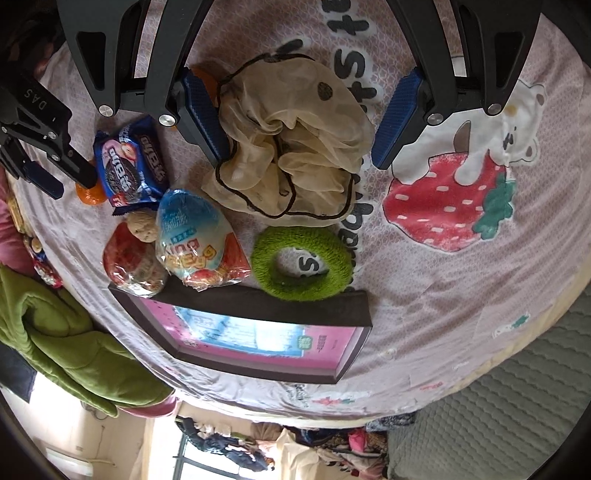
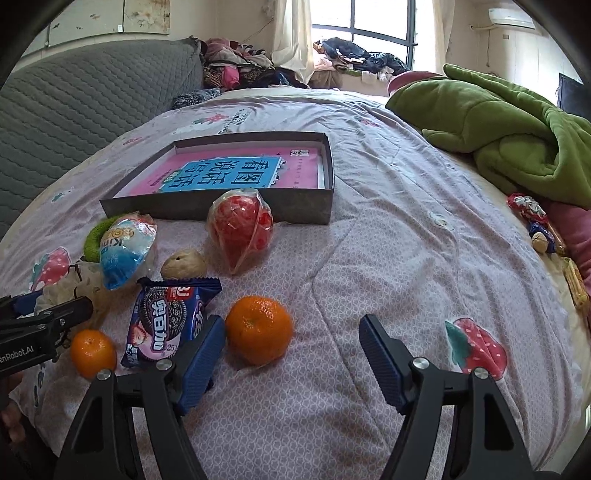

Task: Organize objects
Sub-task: 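Grasp the beige mesh scrunchie with the left tool and lift it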

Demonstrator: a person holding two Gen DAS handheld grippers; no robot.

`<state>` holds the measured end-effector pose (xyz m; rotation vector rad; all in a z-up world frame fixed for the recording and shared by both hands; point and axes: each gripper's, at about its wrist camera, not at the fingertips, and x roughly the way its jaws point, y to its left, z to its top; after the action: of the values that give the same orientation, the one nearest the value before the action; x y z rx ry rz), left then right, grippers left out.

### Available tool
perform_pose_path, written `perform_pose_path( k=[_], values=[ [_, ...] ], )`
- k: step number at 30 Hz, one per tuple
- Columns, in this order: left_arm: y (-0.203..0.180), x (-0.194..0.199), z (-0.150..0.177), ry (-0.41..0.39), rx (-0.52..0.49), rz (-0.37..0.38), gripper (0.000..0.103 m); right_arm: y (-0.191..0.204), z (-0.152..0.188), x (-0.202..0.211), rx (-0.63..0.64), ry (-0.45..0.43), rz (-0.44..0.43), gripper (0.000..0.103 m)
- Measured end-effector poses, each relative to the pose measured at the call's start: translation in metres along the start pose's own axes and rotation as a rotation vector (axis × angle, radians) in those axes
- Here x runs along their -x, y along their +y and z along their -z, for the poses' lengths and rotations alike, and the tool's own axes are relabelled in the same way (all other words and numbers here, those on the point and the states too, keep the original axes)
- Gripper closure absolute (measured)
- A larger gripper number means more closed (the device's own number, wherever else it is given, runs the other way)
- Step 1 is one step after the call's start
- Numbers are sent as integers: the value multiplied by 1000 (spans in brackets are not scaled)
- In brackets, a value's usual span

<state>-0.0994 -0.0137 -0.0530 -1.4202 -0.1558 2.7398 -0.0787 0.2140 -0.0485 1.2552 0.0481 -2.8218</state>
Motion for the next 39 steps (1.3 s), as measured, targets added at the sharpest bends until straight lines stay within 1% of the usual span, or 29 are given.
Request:
perform_pose_path(
  k=[4, 7, 9, 11, 15, 16, 17, 19, 22, 25, 26, 27, 29, 30, 31, 32, 33, 35, 39],
  values=[
    [7, -6, 0, 20, 21, 35, 23, 3, -3, -3, 15, 4, -13, 34],
    [12, -6, 2, 21, 23, 55, 23, 6, -2, -2, 28, 3, -21, 40],
    [14, -8, 2, 23, 28, 69, 23, 8, -1, -2, 42, 1, -20, 41],
    [14, -11, 2, 33, 24, 68, 23, 9, -1, -3, 36, 8, -36, 44],
    [5, -15, 2, 46, -28, 25, 23, 9, -1, -8, 27, 27, -65, 50],
    [4, -15, 2, 48, -32, 19, 23, 10, -1, -10, 29, 33, -67, 53],
    [4, -16, 2, 53, -32, 19, 23, 10, -1, -11, 29, 41, -76, 57],
    [5, -17, 1, 56, -26, 26, 23, 11, -1, -12, 23, 42, -91, 61],
    [8, -16, 0, 58, -17, 41, 24, 11, 1, -11, 35, 35, -90, 61],
    [9, -14, 1, 53, -18, 48, 32, 11, 2, -10, 37, 26, -92, 62],
    [10, -13, 1, 52, -18, 54, 38, 11, 3, -9, 38, 23, -90, 62],
    [10, -12, 1, 49, -15, 67, 42, 12, 3, -8, 39, 22, -90, 62],
    [12, -9, 0, 42, -7, 91, 56, 12, 3, -7, 39, 15, -86, 62],
    [12, -8, -1, 40, -6, 101, 59, 12, 3, -7, 39, 15, -85, 62],
    [13, -8, -1, 39, -3, 113, 65, 12, 4, -6, 41, 14, -84, 62],
    [13, -7, -1, 38, 3, 124, 69, 12, 4, -6, 40, 12, -83, 62],
    [14, -6, 0, 37, 4, 136, 71, 11, 4, -6, 39, 10, -83, 62],
    [14, -5, 1, 35, 5, 151, 79, 11, 4, -5, 35, 9, -84, 62],
    [12, -2, 4, 29, -4, 162, 84, 9, 5, -4, 27, 7, -88, 62]
  ],
)
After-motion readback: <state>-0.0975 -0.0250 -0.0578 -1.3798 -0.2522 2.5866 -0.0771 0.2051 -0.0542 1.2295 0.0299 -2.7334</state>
